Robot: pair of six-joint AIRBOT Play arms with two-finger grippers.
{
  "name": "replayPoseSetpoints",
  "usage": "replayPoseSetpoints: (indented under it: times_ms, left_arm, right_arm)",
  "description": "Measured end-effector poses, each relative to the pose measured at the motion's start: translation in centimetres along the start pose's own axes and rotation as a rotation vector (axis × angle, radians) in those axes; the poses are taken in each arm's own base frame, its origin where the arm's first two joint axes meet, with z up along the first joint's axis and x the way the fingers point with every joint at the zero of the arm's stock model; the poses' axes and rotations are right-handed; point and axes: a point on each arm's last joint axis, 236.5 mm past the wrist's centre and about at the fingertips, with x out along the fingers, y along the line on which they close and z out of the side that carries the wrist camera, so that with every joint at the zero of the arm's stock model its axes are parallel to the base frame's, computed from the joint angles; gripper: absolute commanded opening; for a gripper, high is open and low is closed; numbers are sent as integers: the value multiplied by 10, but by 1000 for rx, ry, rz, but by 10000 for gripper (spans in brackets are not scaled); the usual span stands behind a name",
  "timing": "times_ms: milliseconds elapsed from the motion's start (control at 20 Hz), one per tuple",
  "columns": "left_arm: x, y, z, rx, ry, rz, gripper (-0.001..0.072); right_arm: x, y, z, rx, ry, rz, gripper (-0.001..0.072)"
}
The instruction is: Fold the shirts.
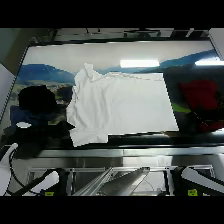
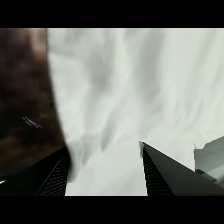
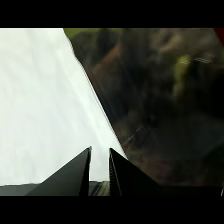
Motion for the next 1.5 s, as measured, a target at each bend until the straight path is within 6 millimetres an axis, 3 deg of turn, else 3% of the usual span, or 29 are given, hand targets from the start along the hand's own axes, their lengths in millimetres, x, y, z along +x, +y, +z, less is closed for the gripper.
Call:
replayPoseSetpoints:
  times_ms: [50,100,150,200,300,750,1000,1200,1500]
  left_arm:
    - [3,-3,-3,-3,-3,-23,290]
    - [6,-5,-6,-2,-4,-41,201]
    - [8,-7,-8,1,-7,-57,95]
    - [9,-9,-9,5,-10,-68,28]
    - [10,-11,-9,13,-17,-82,29]
    - [-4,-33,11,78,-44,-130,29]
    - [-10,-40,17,90,-49,-145,29]
    - [-11,-41,19,92,-52,-147,29]
    - [-11,-42,19,90,-50,-149,29]
  right_arm:
    - [1,0,0,1,2,0,165]
    - [1,-1,-1,3,8,2,211]
    - [3,-1,-3,5,19,4,354]
    - [4,-3,-6,6,36,2,363]
    - [8,-7,-14,10,76,-3,288]
    - [47,-21,-48,5,264,44,293]
    - [68,-7,-68,8,347,114,292]
    - [77,4,-70,-19,350,148,293]
    - [71,-6,-63,-12,329,143,295]
